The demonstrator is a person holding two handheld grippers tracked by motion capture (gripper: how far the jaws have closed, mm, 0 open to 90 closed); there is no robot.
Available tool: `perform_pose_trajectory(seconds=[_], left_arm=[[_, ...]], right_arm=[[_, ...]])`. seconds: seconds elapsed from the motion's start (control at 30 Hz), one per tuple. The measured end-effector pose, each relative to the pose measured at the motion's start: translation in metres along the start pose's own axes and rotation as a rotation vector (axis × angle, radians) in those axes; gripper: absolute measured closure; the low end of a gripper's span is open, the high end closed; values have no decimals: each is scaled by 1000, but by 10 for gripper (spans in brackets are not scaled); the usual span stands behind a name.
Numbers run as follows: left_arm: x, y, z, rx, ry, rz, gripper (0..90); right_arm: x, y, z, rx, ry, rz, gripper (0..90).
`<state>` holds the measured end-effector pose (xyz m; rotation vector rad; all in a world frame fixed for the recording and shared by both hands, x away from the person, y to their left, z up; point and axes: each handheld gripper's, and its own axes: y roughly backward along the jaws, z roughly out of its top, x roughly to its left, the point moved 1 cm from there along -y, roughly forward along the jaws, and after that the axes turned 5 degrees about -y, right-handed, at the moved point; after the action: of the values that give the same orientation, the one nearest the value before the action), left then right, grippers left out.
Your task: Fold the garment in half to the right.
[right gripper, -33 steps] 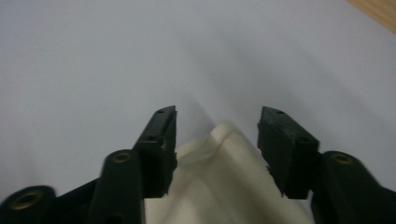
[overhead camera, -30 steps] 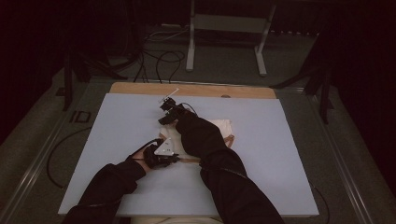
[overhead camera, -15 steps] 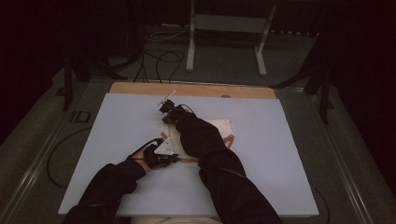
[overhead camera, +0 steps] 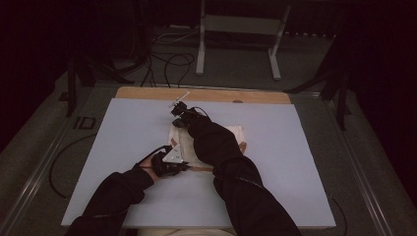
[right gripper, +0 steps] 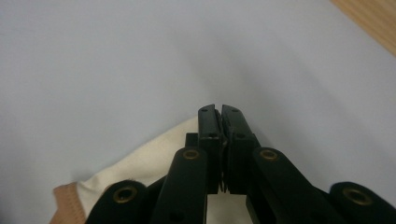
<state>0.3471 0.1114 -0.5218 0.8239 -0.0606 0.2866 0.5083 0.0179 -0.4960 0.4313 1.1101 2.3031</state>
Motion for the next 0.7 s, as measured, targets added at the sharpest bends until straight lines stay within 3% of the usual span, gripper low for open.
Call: perform_pose_trajectory(seconds=[0.37,0.7], left_arm=[[-1,5,3,-18,-3,-2,866],[-2,10,11,8,-36,9,866]], right_arm=[[-3,24,-1,-39,1,1,885],[-8,43,-1,-62,-5,-10,885]])
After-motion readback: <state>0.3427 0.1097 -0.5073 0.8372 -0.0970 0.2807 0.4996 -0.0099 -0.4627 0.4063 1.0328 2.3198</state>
